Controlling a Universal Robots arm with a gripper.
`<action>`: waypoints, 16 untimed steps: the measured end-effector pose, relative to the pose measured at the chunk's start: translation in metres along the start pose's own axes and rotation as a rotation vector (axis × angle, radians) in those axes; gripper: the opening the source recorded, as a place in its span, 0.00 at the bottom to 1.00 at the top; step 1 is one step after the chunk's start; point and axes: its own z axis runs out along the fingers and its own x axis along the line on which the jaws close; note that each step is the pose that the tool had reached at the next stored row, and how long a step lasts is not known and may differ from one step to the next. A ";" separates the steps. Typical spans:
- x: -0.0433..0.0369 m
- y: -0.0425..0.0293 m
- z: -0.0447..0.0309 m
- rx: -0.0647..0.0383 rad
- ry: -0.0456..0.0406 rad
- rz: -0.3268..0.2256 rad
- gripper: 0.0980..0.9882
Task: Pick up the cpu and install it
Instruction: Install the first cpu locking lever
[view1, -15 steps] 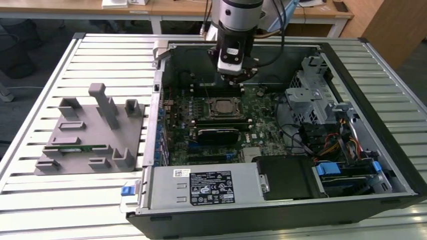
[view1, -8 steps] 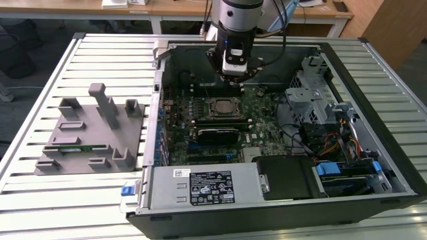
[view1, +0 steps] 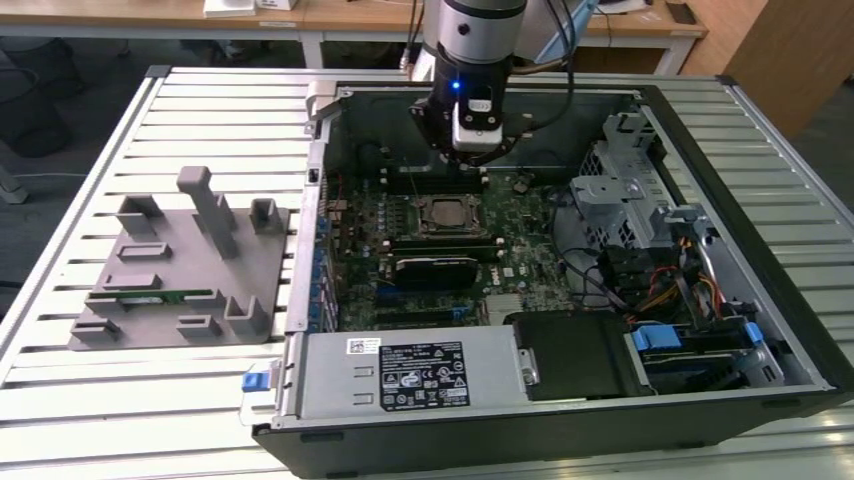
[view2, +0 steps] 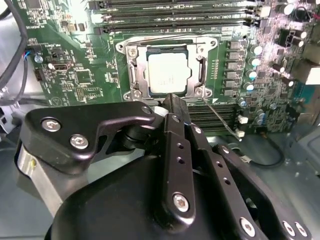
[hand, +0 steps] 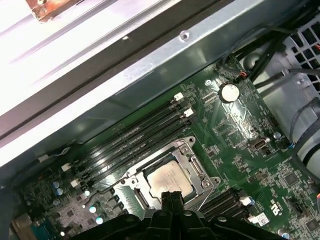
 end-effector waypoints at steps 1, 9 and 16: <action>0.0002 -0.0001 0.0002 0.000 0.0003 -0.012 0.01; 0.0002 -0.0002 0.0019 0.005 0.0032 -0.157 0.01; 0.0001 -0.0002 0.0031 0.008 0.0058 -0.284 0.01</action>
